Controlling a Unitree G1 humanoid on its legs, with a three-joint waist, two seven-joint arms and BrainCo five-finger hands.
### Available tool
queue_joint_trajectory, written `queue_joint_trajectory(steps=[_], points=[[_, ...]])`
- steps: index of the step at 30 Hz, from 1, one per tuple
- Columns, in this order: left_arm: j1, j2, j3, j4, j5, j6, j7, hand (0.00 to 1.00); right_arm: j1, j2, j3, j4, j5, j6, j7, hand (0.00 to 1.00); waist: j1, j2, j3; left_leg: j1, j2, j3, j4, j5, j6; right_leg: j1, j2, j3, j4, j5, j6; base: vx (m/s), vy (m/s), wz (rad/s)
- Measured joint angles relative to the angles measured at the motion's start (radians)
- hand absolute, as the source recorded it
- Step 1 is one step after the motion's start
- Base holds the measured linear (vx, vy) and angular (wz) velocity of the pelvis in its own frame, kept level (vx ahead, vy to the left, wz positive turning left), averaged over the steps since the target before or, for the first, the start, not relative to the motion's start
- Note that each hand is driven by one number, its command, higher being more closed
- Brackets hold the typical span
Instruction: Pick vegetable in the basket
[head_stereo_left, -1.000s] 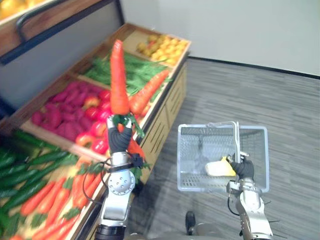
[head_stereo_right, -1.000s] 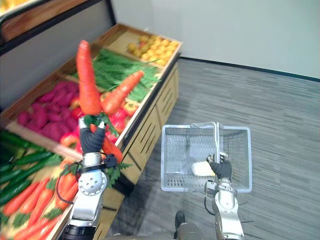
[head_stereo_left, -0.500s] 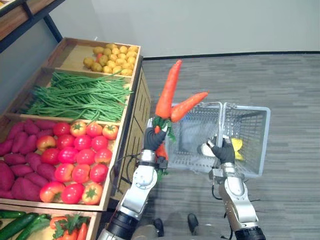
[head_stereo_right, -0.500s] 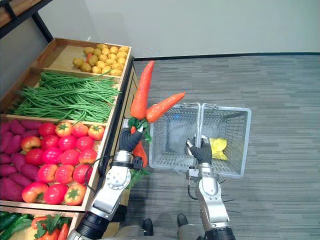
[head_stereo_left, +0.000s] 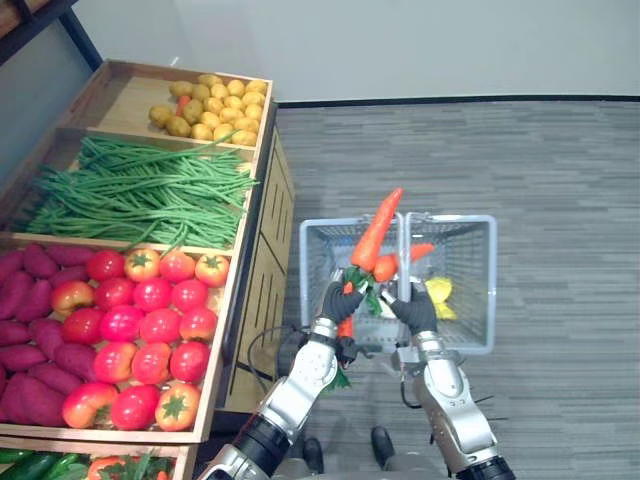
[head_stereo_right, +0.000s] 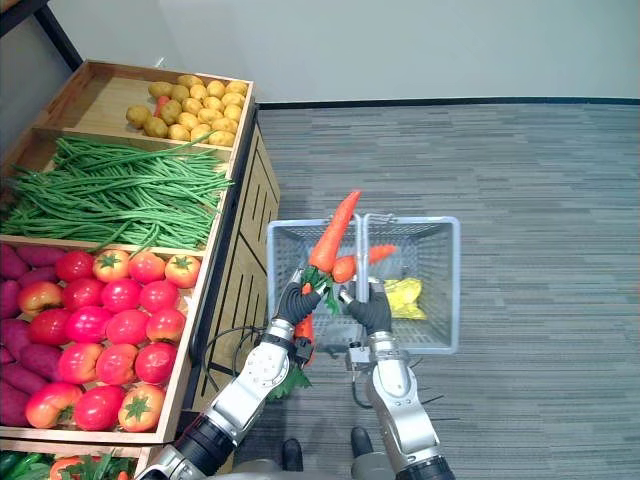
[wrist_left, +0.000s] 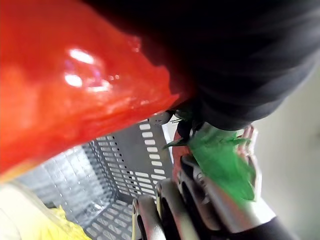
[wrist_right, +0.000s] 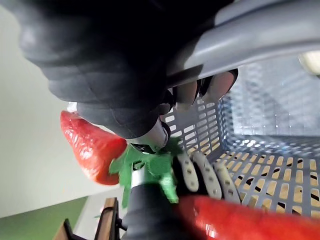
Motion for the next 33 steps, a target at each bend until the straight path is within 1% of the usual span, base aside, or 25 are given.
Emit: queue_joint_trajectory(steps=[2, 5, 6, 8, 10, 11, 15, 17, 20, 22, 23, 26, 31, 33], points=[[-0.014, 0.001, 0.0, 0.043, -0.023, 0.007, 0.008, 1.0, 0.001, 0.0, 0.023, 0.0, 0.041, 0.0, 0.0, 1.0, -0.003, -0.012, -0.007, 0.0, -0.002, 0.004, -0.005, 0.002, 0.0, -0.005, -0.001, 0.005, 0.0, 0.001, 0.001, -0.02, 0.001, -0.08], [-0.03, 0.0, -0.013, 0.098, -0.037, 0.018, 0.012, 1.0, 0.0, 0.0, 0.073, -0.007, 0.113, 0.0, 0.005, 1.0, -0.007, -0.02, -0.012, 0.0, -0.002, 0.007, -0.006, 0.003, 0.0, -0.008, -0.001, 0.011, 0.0, 0.002, 0.003, -0.02, 0.002, -0.06], [-0.035, 0.001, -0.012, 0.119, -0.04, 0.021, 0.023, 1.0, 0.001, -0.001, 0.095, -0.02, 0.144, 0.0, 0.009, 1.0, -0.011, -0.023, -0.014, -0.001, -0.002, 0.009, -0.007, 0.003, -0.001, -0.011, -0.001, 0.015, 0.0, 0.003, 0.003, -0.01, -0.003, -0.06], [-0.04, 0.002, -0.009, 0.134, -0.062, 0.021, 0.027, 1.0, 0.002, -0.012, 0.124, -0.036, 0.174, 0.0, 0.017, 1.0, -0.019, -0.023, -0.014, -0.001, -0.002, 0.011, -0.008, 0.004, -0.001, -0.012, -0.001, 0.021, 0.0, 0.004, 0.004, -0.01, -0.001, -0.05], [-0.062, 0.002, -0.014, 0.167, -0.075, 0.021, 0.026, 1.0, -0.001, -0.026, 0.135, -0.04, 0.19, 0.0, 0.021, 1.0, -0.021, -0.024, -0.014, 0.0, -0.002, 0.017, -0.009, 0.005, 0.0, -0.013, 0.0, 0.026, -0.002, 0.01, 0.005, -0.01, 0.003, -0.08], [-0.086, 0.002, -0.028, 0.198, -0.076, 0.026, 0.026, 0.0, -0.003, -0.029, 0.143, -0.043, 0.202, 0.0, 0.024, 1.0, -0.022, -0.024, -0.014, 0.0, -0.002, 0.021, -0.012, 0.008, 0.0, -0.013, 0.0, 0.027, -0.01, 0.017, 0.009, -0.01, -0.001, -0.11], [-0.121, 0.001, -0.039, 0.253, -0.078, 0.04, 0.021, 0.0, -0.008, -0.05, 0.214, -0.085, 0.252, 0.0, 0.058, 1.0, -0.038, -0.025, -0.015, 0.003, -0.003, 0.032, -0.041, 0.027, 0.0, -0.023, 0.0, 0.036, -0.019, 0.029, 0.01, -0.02, -0.006, -0.08], [-0.121, 0.001, -0.037, 0.26, -0.074, 0.042, 0.021, 0.0, -0.018, -0.051, 0.238, -0.085, 0.252, 0.0, 0.078, 1.0, -0.049, -0.025, -0.015, 0.004, -0.003, 0.034, -0.041, 0.027, 0.0, -0.023, 0.0, 0.039, -0.019, 0.029, 0.01, -0.02, -0.01, -0.06], [-0.121, -0.004, -0.037, 0.268, -0.055, 0.043, 0.016, 0.0, -0.021, -0.056, 0.252, -0.085, 0.24, 0.0, 0.097, 1.0, -0.05, -0.025, -0.015, 0.009, -0.003, 0.045, -0.043, 0.027, 0.0, -0.023, 0.001, 0.051, -0.02, 0.03, 0.01, -0.02, -0.006, -0.09], [-0.121, -0.003, -0.031, 0.268, -0.05, 0.043, 0.0, 0.0, -0.02, -0.058, 0.247, -0.085, 0.236, 0.0, 0.1, 1.0, -0.05, -0.026, -0.016, 0.009, -0.003, 0.047, -0.045, 0.027, 0.0, -0.023, 0.001, 0.053, -0.026, 0.036, 0.011, -0.03, -0.004, -0.06], [-0.121, -0.003, -0.03, 0.268, -0.03, 0.043, -0.002, 0.0, -0.016, -0.058, 0.241, -0.085, 0.223, 0.0, 0.1, 1.0, -0.05, -0.028, -0.017, 0.009, -0.003, 0.049, -0.05, 0.029, -0.002, -0.023, 0.0, 0.054, -0.032, 0.04, 0.011, -0.02, -0.004, -0.04], [-0.121, -0.001, -0.029, 0.268, -0.013, 0.043, -0.019, 0.0, 0.008, -0.055, 0.208, -0.085, 0.176, 0.0, 0.108, 1.0, -0.05, -0.032, -0.019, 0.019, -0.003, 0.049, -0.074, 0.045, -0.004, -0.024, 0.001, 0.053, -0.034, 0.04, 0.01, 0.0, 0.0, 0.0], [-0.117, -0.001, -0.029, 0.265, 0.027, 0.042, -0.044, 0.0, 0.041, -0.055, 0.153, -0.085, 0.08, 0.001, 0.107, 1.0, -0.05, -0.033, -0.02, 0.022, -0.003, 0.044, -0.077, 0.047, -0.003, -0.019, 0.001, 0.049, -0.038, 0.04, 0.011, 0.0, 0.001, 0.02], [-0.092, 0.003, -0.026, 0.235, 0.033, 0.042, -0.047, 0.0, 0.053, -0.054, 0.118, -0.085, 0.043, 0.001, 0.106, 1.0, -0.05, -0.033, -0.02, 0.026, -0.003, 0.04, -0.077, 0.047, -0.003, -0.011, 0.0, 0.043, -0.043, 0.04, 0.011, 0.02, -0.001, 0.06]])
